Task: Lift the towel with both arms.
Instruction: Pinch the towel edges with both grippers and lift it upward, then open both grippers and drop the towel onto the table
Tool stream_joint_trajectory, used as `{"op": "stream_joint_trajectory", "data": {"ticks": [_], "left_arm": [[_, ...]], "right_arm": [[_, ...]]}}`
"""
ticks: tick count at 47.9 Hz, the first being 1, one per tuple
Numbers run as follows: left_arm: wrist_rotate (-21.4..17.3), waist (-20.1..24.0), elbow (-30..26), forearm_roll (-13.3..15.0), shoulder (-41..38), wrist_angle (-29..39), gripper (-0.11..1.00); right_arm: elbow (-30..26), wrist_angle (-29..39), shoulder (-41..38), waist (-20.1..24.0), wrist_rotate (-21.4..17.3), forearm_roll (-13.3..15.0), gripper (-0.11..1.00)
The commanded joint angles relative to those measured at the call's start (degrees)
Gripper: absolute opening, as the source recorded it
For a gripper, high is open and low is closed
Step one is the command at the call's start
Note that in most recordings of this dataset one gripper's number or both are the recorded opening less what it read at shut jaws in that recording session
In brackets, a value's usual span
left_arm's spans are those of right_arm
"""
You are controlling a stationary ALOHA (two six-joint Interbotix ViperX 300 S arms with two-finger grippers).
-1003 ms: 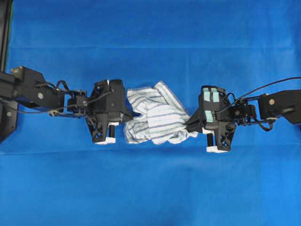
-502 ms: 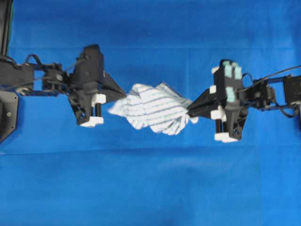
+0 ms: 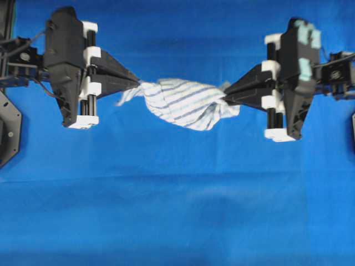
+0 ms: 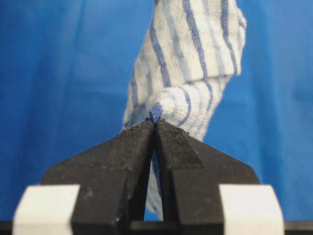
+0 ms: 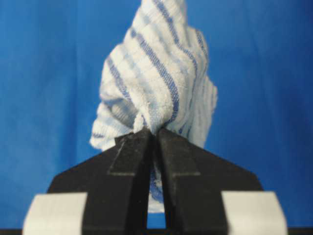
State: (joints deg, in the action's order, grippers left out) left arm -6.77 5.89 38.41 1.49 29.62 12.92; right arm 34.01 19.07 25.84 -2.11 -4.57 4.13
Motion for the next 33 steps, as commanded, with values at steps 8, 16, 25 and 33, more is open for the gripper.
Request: {"op": "stream_joint_trajectory", "data": {"ticks": [8,16,25,33], "left_arm": [[-1.76,0.09,-8.44,-0.09,0.97,6.94,0.01],[-4.92,0.09,-10.99,-0.09,0.97,10.02,0.01],[-5.36,0.0,-11.34,-0.09,1.05,9.93,0.01],[-5.36,0.0,-11.25,-0.09,1.85,9.93,0.01]], "right_arm": [[-8.09,5.01,2.2,-0.18,0.18,1.41,0.06],[-11.25,8.0,2.2,-0.18,0.35,2.2,0.06],[-11.69,8.7,2.2,-0.18,0.26,2.64,0.06],[-11.69,8.35,2.37,-0.18,0.53,2.81,0.06]]}}
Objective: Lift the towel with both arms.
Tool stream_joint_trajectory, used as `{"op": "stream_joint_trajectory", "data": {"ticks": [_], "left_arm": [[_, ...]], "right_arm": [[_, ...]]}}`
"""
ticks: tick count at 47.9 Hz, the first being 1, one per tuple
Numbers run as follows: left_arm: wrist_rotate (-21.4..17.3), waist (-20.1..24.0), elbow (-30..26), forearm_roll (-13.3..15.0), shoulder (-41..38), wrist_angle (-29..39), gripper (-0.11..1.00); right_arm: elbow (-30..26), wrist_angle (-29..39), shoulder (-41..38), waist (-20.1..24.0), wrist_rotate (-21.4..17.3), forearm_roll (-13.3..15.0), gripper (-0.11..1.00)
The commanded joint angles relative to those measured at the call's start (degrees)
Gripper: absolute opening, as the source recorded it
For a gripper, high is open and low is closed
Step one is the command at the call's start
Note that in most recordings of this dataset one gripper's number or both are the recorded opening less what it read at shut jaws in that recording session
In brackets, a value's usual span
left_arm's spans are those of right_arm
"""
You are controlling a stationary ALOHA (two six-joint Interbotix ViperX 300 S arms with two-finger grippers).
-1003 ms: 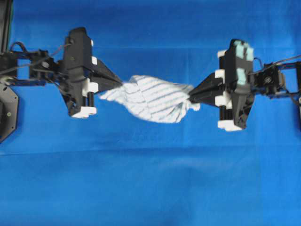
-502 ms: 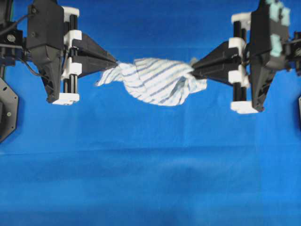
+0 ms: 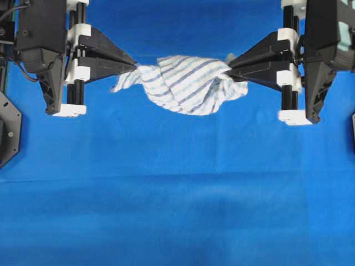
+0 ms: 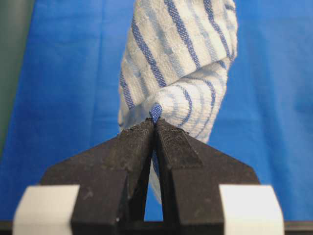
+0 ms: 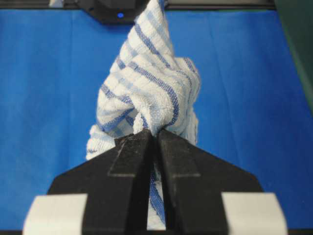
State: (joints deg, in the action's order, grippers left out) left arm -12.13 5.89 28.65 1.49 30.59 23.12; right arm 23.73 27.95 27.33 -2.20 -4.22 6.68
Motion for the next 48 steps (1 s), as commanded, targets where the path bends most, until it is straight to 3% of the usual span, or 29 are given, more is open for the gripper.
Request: {"op": "stream_joint_trajectory", "data": {"ticks": [1,13,16,24,27,29,39,48], "left_arm": [[0.18,0.0,-1.49,-0.09,0.97,-0.26,0.01],[2.29,0.09,-1.41,-0.09,2.11,-0.97,0.06],[2.29,0.09,-1.23,-0.09,2.37,-1.76,0.18],[2.29,0.09,-0.7,0.0,2.9,-3.52,0.69],[2.2,0.09,-0.53,-0.09,3.08,-3.52,0.84],[2.2,0.09,-0.44,-0.09,3.08,-3.43,0.91],[2.29,0.0,0.88,0.0,3.08,-3.6,0.94],[2.46,-1.32,4.75,-0.09,1.58,-6.5,0.94]], "right_arm": [[-1.41,-0.53,0.88,-0.09,0.18,0.44,0.06],[-1.32,-1.41,1.49,-0.09,-0.35,2.9,0.07],[-1.32,-2.29,1.49,-0.09,-0.44,3.52,0.12],[-1.32,-2.55,1.49,-0.7,-0.79,4.66,0.61],[-1.23,-2.46,1.58,-1.23,-0.88,4.66,0.69],[-1.23,-2.46,1.58,-1.32,-0.88,4.66,0.69],[-0.44,-2.37,1.49,-1.32,-1.23,4.57,0.67],[3.96,-2.55,1.49,-0.88,-3.43,3.78,0.67]]}}
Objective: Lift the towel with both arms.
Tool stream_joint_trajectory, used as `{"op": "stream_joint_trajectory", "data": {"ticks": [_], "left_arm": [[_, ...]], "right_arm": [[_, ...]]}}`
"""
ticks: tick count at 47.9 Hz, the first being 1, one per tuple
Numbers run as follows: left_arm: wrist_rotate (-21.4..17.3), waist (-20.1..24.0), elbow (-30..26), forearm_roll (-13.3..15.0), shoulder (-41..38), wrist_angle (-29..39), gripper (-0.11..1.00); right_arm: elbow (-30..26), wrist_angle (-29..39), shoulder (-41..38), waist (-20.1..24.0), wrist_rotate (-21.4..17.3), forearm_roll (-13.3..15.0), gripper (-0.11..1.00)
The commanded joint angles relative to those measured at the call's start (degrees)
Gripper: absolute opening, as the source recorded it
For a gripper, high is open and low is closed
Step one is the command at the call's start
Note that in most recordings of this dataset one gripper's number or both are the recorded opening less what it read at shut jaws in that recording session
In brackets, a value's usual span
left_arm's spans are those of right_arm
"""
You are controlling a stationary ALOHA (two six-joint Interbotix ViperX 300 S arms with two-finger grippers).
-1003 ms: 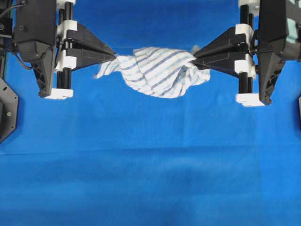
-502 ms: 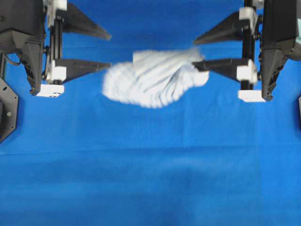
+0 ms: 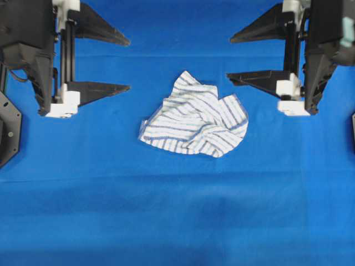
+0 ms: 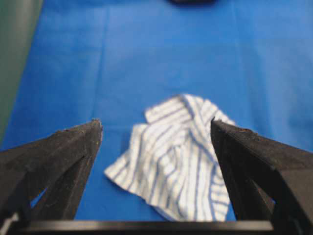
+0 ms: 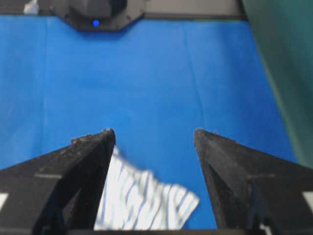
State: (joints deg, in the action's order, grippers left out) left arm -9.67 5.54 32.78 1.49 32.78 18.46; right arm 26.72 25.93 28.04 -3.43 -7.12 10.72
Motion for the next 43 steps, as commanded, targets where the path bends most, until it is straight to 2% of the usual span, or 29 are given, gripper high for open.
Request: {"op": "stream_joint_trajectory", "data": {"ticks": [1,15,23,30,43], "left_arm": [[0.0,-1.23,1.23,0.0,-0.88,-2.46,0.94],[-0.09,-3.69,8.35,0.0,-8.53,-12.57,0.94],[-0.09,-3.69,11.69,-0.09,-14.41,-19.51,0.94],[-0.09,-3.69,13.8,0.0,-21.62,-25.22,0.94],[-0.09,-4.75,12.48,0.0,-32.08,-26.89,0.94]], "right_arm": [[1.76,-0.79,0.79,0.53,-0.88,-0.35,0.67],[12.39,-6.77,-1.32,4.75,-4.83,-0.35,0.67],[17.49,-11.51,-4.66,5.01,-6.86,-0.35,0.67],[19.6,-13.27,-8.7,5.01,-6.86,-0.35,0.67],[21.53,-16.88,-18.9,5.01,-7.12,-0.35,0.67]]}}
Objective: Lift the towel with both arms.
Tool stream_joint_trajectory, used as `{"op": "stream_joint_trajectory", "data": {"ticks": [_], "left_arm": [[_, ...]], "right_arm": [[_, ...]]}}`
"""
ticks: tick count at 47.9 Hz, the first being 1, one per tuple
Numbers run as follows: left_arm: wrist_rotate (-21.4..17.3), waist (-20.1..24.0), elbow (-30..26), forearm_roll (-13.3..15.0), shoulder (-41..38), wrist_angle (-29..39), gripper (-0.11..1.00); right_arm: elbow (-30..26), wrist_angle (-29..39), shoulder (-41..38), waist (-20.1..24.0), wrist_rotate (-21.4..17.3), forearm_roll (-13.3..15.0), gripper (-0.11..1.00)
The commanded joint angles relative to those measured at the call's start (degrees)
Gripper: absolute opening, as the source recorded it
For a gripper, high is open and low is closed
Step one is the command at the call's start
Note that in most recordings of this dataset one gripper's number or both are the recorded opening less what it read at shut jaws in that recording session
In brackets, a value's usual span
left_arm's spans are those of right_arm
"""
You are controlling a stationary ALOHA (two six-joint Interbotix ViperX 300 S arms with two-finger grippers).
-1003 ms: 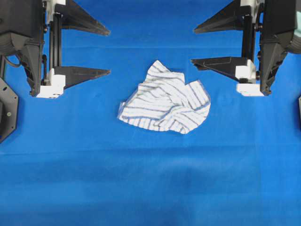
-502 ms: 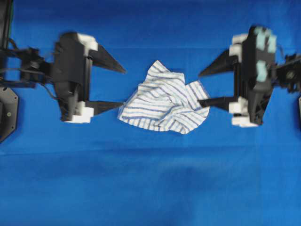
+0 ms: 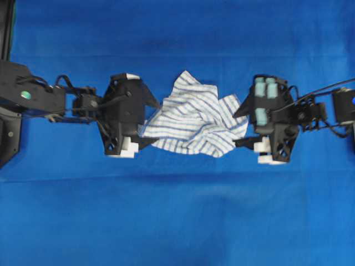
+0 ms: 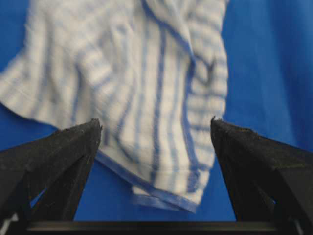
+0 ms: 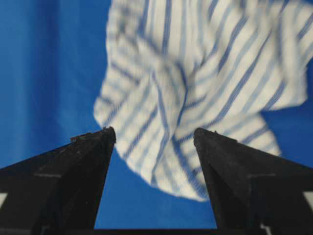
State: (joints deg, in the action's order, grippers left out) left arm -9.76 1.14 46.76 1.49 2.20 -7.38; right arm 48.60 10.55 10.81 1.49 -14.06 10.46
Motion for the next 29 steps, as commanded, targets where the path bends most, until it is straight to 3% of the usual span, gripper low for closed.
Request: {"op": "stream_joint_trajectory", "data": {"ticks": [1,16,29], "left_arm": [[0.0,-0.35,-1.58,0.0,-2.2,-1.23,0.94],[0.0,-0.35,-2.72,-0.09,-9.93,-3.78,0.94],[-0.18,-0.35,-3.34,-0.09,-11.51,-1.93,0.88]], "right_arm": [[-0.26,-1.93,-2.64,0.09,-0.18,-0.09,0.67],[-0.26,-5.98,-11.34,-0.09,-0.44,-0.26,0.67],[-0.53,-7.21,-12.48,-1.05,-0.35,-0.26,0.66]]}}
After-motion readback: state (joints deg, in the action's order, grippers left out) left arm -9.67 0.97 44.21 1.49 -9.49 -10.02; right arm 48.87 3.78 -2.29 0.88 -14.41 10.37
